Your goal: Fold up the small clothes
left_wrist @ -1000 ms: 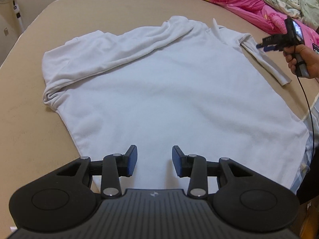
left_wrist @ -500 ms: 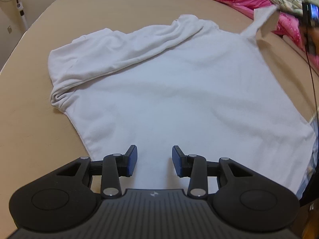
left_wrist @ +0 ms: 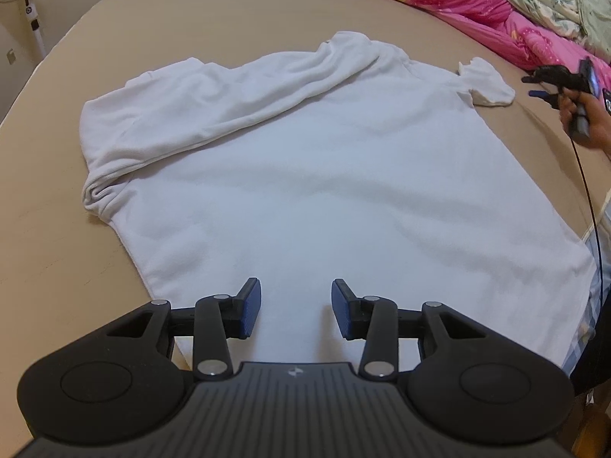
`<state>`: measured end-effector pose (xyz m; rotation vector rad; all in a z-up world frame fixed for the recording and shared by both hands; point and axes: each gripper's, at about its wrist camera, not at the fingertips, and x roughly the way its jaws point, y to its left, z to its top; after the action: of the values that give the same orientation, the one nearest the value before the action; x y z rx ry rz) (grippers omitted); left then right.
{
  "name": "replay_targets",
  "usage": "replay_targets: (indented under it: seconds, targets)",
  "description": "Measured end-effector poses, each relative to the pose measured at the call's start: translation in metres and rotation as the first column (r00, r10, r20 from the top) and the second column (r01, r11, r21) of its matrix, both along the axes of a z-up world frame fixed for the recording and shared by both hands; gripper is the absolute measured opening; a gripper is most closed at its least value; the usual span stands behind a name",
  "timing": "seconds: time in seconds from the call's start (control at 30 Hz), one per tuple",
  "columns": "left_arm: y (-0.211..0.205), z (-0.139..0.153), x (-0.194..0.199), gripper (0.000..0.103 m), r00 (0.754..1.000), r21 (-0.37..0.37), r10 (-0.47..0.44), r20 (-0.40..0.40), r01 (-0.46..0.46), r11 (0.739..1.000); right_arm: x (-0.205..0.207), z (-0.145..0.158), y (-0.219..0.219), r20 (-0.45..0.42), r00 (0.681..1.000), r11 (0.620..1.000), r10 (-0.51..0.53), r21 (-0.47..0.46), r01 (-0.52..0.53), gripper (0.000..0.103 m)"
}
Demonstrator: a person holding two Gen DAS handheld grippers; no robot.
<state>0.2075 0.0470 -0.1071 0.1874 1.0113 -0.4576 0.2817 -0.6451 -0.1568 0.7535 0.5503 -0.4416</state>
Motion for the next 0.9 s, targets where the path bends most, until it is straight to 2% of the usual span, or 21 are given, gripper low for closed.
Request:
replay_targets:
  seconds: [0.07, 0.13, 0.23, 0.37, 0.43, 0.47, 0.5, 0.57, 0.6, 0.67, 0.7, 0.77, 0.8, 0.87, 0.9]
  targets:
    - [-0.001, -0.002, -0.001, 0.045, 1.0, 0.018, -0.006, -0.002, 0.006, 1.0, 0.013, -0.008, -0.005, 0.021, 1.0, 1.0, -0.017, -0.011, 0.017, 0.038]
    - [-0.002, -0.006, -0.001, 0.045, 1.0, 0.035, -0.013, -0.013, 0.014, 0.999, 0.033, -0.015, -0.006, -0.005, 1.0, 0.999, 0.004, -0.039, -0.004, 0.038]
    - [-0.001, -0.012, 0.001, 0.045, 1.0, 0.064, -0.015, -0.023, 0.016, 0.998, 0.064, -0.03, -0.022, -0.04, 0.998, 0.999, 0.045, 0.016, -0.045, 0.038]
    - [0.0, -0.015, 0.006, 0.046, 1.0, 0.062, 0.001, -0.027, 0.001, 0.998, 0.087, -0.033, -0.019, -0.067, 0.997, 0.997, 0.045, -0.06, -0.049, 0.038]
    - [-0.002, -0.016, 0.006, 0.048, 1.0, 0.063, -0.001, -0.026, 0.002, 0.998, 0.091, -0.03, -0.023, -0.053, 0.998, 0.997, 0.046, -0.065, -0.049, 0.002]
    - [-0.002, -0.017, 0.006, 0.048, 1.0, 0.066, -0.004, -0.024, 0.006, 0.998, 0.087, -0.025, -0.028, -0.027, 1.0, 0.997, 0.008, -0.076, -0.01, 0.002]
    - [-0.003, -0.017, 0.006, 0.048, 1.0, 0.068, -0.008, -0.023, 0.009, 0.998, 0.073, -0.014, -0.031, 0.031, 0.995, 0.984, -0.099, -0.143, 0.102, 0.002]
    - [-0.002, -0.017, 0.006, 0.048, 1.0, 0.065, -0.007, -0.022, 0.008, 0.998, 0.045, -0.002, -0.041, 0.104, 0.947, 0.921, -0.304, -0.222, 0.32, 0.002]
    - [-0.002, -0.017, 0.007, 0.048, 1.0, 0.062, -0.005, -0.023, 0.006, 0.998, 0.039, -0.005, -0.048, 0.082, 0.936, 0.91, -0.343, -0.219, 0.353, 0.002]
    - [-0.002, -0.016, 0.007, 0.048, 1.0, 0.057, -0.002, -0.023, 0.003, 0.998, 0.039, -0.022, -0.056, -0.071, 0.943, 0.924, -0.324, -0.238, 0.299, 0.002]
    - [-0.002, -0.016, 0.007, 0.048, 1.0, 0.052, 0.001, -0.023, 0.0, 0.999, 0.036, -0.026, -0.055, -0.112, 0.935, 0.917, -0.337, -0.263, 0.299, 0.003]
    - [-0.002, -0.014, 0.007, 0.048, 1.0, 0.043, 0.01, -0.024, -0.009, 0.999, 0.021, -0.029, -0.053, -0.117, 0.906, 0.887, -0.407, -0.287, 0.362, 0.003]
    - [-0.001, -0.013, 0.007, 0.048, 1.0, 0.036, 0.019, -0.016, -0.019, 0.999, 0.018, -0.03, -0.052, -0.131, 0.901, 0.884, -0.414, -0.297, 0.362, 0.003]
    - [0.0, -0.007, 0.009, 0.048, 0.998, 0.01, 0.057, 0.028, -0.057, 0.998, 0.014, -0.03, -0.052, -0.164, 0.879, 0.865, -0.448, -0.329, 0.38, 0.002]
    - [0.001, -0.002, 0.01, 0.048, 0.994, -0.007, 0.084, 0.067, -0.083, 0.996, 0.015, -0.025, -0.049, -0.162, 0.866, 0.851, -0.473, -0.34, 0.401, 0.008]
